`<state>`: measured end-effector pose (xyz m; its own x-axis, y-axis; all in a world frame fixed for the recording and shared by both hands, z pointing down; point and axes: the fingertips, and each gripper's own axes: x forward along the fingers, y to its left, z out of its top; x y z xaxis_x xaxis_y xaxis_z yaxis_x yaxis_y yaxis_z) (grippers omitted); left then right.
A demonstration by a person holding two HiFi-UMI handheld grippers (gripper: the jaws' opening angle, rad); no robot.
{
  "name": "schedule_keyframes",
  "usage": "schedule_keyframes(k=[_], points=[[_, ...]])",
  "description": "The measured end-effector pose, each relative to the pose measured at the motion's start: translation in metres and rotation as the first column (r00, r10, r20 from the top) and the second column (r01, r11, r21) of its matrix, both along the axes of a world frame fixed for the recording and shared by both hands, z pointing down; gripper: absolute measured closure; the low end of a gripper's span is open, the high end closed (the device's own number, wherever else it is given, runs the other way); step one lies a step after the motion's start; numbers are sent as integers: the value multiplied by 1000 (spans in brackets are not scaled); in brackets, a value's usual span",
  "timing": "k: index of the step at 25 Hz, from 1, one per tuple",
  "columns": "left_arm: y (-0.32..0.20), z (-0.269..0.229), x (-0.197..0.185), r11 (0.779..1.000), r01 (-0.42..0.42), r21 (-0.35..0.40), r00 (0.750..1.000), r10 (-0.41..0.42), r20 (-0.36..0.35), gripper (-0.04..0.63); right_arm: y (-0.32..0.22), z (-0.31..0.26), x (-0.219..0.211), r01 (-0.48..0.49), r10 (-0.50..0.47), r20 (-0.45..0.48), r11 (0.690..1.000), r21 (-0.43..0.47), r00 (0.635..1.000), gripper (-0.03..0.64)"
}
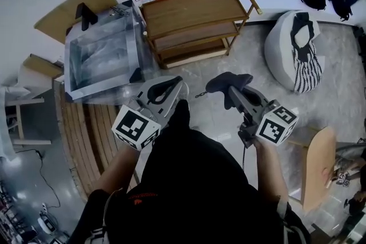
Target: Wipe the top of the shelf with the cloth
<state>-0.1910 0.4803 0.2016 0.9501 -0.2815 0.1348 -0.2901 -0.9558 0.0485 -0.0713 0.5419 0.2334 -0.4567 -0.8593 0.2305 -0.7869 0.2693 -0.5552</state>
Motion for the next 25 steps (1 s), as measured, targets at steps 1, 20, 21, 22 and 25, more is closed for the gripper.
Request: schedule_keyframes(k=[1,20,21,22,25], points=[[-6,2,6,1000,-6,-1,1000,6,-2,575,-6,2,6,-5,5,0,1000,-3,1000,589],[-199,34,64,993,2,-120,1000,0,17,575,-221,25,62,25,-20,81,998,-60,996,589],[-209,37,64,992,5,-129,1000,-2,20,575,-232,27,63,27,-22,81,997,-68,996,591],[-218,39,64,990,7,-138,1000,-4,24,575,-242,28,64,30,-24,80,997,-76,996,589],[-242,43,65,981,19,-191,999,-13,32,575,-270,33,65,39,-31,83,994,-98,996,590]])
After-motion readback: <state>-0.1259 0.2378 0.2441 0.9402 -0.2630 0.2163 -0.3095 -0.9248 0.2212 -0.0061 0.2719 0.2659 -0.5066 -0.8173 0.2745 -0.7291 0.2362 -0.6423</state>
